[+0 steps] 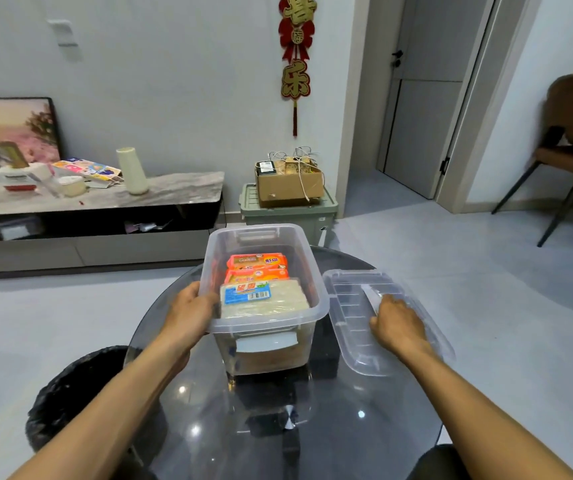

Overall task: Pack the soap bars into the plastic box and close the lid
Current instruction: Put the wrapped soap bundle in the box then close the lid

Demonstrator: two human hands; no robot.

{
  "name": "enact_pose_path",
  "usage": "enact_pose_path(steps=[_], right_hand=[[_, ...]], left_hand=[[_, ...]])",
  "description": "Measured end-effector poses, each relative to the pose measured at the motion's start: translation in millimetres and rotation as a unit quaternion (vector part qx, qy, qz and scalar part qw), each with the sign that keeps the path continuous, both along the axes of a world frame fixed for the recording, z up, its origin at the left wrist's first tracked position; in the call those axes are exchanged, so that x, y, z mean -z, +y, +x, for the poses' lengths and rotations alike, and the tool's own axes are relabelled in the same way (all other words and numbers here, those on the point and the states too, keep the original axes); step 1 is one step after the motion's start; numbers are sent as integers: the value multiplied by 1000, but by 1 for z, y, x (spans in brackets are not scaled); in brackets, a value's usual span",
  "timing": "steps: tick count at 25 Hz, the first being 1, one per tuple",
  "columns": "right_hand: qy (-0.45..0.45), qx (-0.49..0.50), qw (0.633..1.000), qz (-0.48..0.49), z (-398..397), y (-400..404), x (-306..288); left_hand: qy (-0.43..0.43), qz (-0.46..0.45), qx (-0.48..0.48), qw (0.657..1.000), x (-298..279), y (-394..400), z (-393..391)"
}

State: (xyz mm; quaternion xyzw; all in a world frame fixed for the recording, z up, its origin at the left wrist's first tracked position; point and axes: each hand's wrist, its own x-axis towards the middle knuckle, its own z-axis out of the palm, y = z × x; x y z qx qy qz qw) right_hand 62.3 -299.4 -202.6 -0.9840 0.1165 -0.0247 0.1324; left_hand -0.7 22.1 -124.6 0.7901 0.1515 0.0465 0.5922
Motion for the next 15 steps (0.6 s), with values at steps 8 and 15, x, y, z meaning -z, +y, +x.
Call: enact_pose_path(steps=[8,15], right_hand=[[-107,-33,988,107,13,12,-133],[-108,-190,974,60,-8,162,-134]], left_hand=[[-10,-25,-21,999,3,-1,4],[50,-186,5,981,-16,13,-3]])
